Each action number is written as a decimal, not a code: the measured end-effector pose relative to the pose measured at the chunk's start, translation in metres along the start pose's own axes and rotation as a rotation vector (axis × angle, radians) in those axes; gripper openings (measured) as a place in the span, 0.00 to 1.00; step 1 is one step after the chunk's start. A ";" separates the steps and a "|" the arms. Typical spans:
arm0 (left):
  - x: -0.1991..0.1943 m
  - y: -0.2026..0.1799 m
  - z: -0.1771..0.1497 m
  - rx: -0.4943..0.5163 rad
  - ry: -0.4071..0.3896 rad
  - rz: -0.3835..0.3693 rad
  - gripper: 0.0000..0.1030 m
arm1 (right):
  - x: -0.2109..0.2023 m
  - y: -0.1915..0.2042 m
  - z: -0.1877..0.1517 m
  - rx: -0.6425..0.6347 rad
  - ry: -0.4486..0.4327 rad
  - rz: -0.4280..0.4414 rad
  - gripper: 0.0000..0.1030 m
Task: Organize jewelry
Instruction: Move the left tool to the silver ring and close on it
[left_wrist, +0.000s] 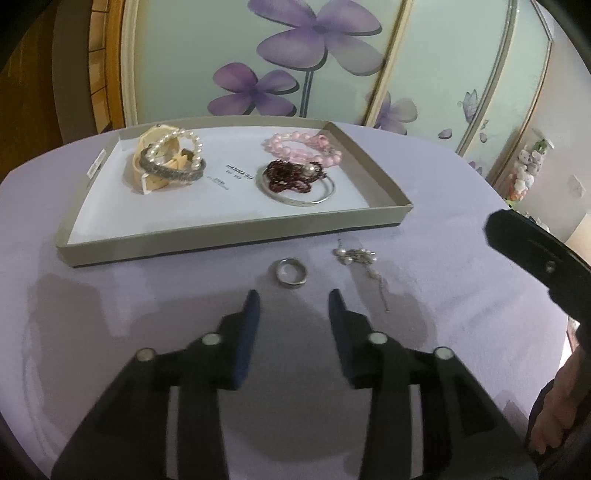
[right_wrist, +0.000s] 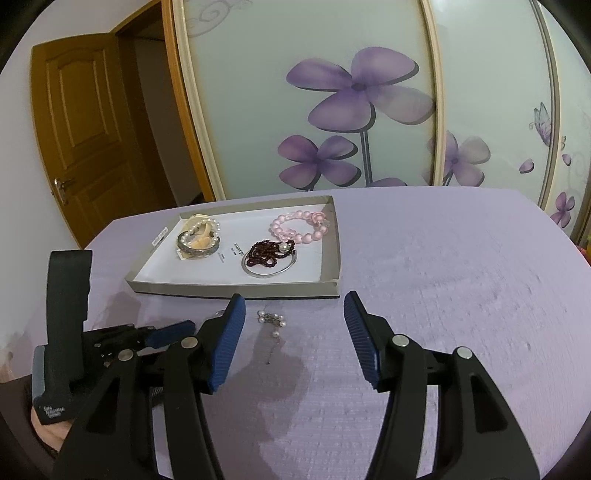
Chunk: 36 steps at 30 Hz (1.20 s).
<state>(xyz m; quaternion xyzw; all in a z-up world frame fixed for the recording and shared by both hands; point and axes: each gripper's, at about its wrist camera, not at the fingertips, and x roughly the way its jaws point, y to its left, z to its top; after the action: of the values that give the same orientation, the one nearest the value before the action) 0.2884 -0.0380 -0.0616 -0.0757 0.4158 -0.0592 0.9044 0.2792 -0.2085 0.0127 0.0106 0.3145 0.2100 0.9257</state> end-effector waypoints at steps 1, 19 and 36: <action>0.001 -0.002 0.000 0.004 0.004 -0.003 0.39 | 0.001 0.000 0.000 -0.001 0.001 -0.001 0.56; 0.011 0.005 0.009 0.003 0.028 0.058 0.01 | 0.001 0.002 -0.001 -0.009 0.009 0.001 0.56; 0.021 -0.014 0.017 0.049 0.026 0.039 0.40 | 0.008 0.003 0.001 -0.011 0.017 -0.002 0.56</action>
<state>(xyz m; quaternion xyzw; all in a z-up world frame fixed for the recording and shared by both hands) 0.3145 -0.0540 -0.0631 -0.0447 0.4272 -0.0527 0.9015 0.2843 -0.2028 0.0094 0.0033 0.3214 0.2109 0.9232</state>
